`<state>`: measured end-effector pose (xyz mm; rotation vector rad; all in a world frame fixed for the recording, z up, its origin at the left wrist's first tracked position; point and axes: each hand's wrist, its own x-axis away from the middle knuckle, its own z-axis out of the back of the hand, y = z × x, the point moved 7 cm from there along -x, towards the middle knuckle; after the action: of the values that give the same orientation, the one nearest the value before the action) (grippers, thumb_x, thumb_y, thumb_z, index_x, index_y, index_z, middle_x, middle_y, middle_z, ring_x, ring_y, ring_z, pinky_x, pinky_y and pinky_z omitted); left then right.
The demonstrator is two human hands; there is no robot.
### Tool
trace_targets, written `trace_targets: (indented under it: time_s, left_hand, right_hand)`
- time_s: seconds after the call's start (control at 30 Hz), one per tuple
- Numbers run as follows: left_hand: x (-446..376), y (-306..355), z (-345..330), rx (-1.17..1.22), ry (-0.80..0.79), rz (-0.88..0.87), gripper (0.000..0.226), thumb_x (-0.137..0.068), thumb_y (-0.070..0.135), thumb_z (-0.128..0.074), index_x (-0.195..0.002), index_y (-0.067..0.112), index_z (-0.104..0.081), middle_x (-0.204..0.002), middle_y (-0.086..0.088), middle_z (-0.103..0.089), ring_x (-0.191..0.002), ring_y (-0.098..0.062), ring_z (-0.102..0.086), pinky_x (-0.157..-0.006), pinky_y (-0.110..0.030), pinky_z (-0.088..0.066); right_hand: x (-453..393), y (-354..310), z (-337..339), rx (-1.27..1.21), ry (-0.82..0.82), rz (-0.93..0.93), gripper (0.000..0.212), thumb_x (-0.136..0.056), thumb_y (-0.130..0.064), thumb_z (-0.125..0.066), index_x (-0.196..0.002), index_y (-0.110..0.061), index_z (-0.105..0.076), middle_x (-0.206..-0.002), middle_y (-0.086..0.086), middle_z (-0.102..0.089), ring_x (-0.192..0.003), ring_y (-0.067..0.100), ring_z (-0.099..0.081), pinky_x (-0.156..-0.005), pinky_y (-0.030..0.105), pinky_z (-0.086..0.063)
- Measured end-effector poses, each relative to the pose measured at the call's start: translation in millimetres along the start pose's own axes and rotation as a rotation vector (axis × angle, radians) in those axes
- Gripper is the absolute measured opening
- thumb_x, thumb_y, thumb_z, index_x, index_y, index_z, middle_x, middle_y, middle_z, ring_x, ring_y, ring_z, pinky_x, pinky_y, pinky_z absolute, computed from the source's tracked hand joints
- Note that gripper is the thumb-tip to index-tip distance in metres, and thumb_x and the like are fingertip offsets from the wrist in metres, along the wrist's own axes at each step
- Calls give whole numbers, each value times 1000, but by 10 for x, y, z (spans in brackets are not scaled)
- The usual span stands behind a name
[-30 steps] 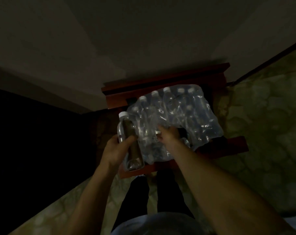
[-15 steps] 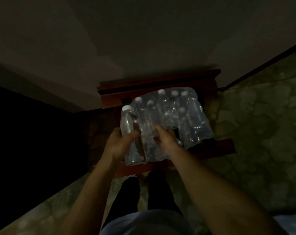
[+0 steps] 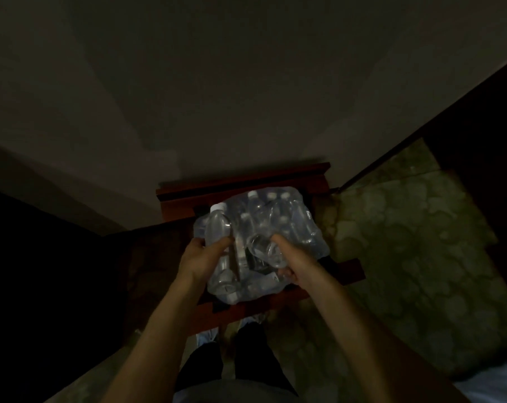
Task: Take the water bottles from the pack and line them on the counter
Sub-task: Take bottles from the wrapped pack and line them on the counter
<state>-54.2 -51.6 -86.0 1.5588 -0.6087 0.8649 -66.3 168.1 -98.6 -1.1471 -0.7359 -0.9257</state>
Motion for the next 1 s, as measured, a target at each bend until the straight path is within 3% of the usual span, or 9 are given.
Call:
trace_targets:
  time_s: [0.13, 0.2, 0.3, 0.47, 0.53, 0.67, 0.73, 0.83, 1.0]
  left_hand:
    - [137, 143, 0, 24, -47, -56, 46, -75, 35, -79, -112, 22, -54, -105, -8, -68, -89, -28, -72, -73, -46, -62]
    - [212, 264, 18, 14, -20, -106, 42, -75, 35, -80, -106, 23, -55, -103, -7, -69, -85, -23, -72, -60, -34, -59]
    - [360, 431, 35, 3, -17, -144, 58, -73, 40, -81, -116, 10, -56, -108, -11, -69, -90, -25, -71, -61, -32, -55]
    - [696, 685, 76, 98, -94, -234, 62, -62, 44, -85, -102, -1, -72, -91, -13, -78, -81, -26, -76, -72, -35, -59]
    - [875, 804, 112, 152, -125, -299, 66, -58, 45, -86, -106, 3, -72, -97, -14, -77, -89, -30, -75, -81, -43, -59]
    - [1302, 1057, 254, 285, -154, -466, 46, -78, 34, -76, -115, 8, -69, -110, -18, -72, -95, -34, -71, -84, -51, -58]
    - [1531, 1141, 312, 312, -194, -516, 38, -87, 34, -67, -117, 12, -69, -116, -19, -70, -102, -38, -67, -89, -56, -54]
    - [1889, 1263, 451, 297, -174, -584, 41, -86, 40, -62, -120, 16, -67, -119, -15, -70, -107, -34, -69, -79, -48, -59]
    - [2398, 1437, 795, 286, -6, -790, 53, -81, 50, -61, -121, 15, -64, -110, -12, -73, -98, -26, -72, -73, -38, -62]
  right_hand:
    - [369, -66, 42, -23, 20, 70, 42, -71, -60, -65, -90, -22, -63, -92, 0, -66, -64, 12, -59, -39, 16, -41]
    - [544, -76, 43, -54, 15, 108, 45, -68, -63, -64, -86, -21, -64, -79, -1, -68, -53, 10, -59, -36, 15, -35]
    - [775, -164, 42, -115, -11, 207, 51, -60, -67, -63, -78, -18, -66, -50, -3, -62, -35, 5, -47, -35, 17, -30]
    - [1160, -518, -47, -232, -212, 444, 38, -69, -62, -68, -69, -24, -69, -50, -4, -55, -42, 8, -44, -39, 21, -31]
    - [1346, -666, -127, -287, -377, 545, 37, -77, -53, -70, -90, -18, -68, -59, -3, -60, -50, 10, -51, -45, 22, -38]
    - [1708, -847, -215, -340, -603, 657, 50, -74, -42, -77, -119, -21, -65, -90, 6, -71, -74, 17, -67, -60, 29, -52]
    - [1903, -896, -299, -359, -716, 697, 45, -80, -32, -72, -124, -24, -64, -99, 8, -71, -84, 19, -68, -66, 32, -54]
    - [2194, -938, -461, -377, -869, 702, 48, -85, -19, -65, -132, -24, -57, -118, 18, -66, -96, 28, -66, -76, 43, -52]
    - [2764, -1102, -745, -297, -969, 766, 45, -80, -18, -71, -123, -27, -61, -122, 11, -68, -104, 28, -68, -68, 40, -58]
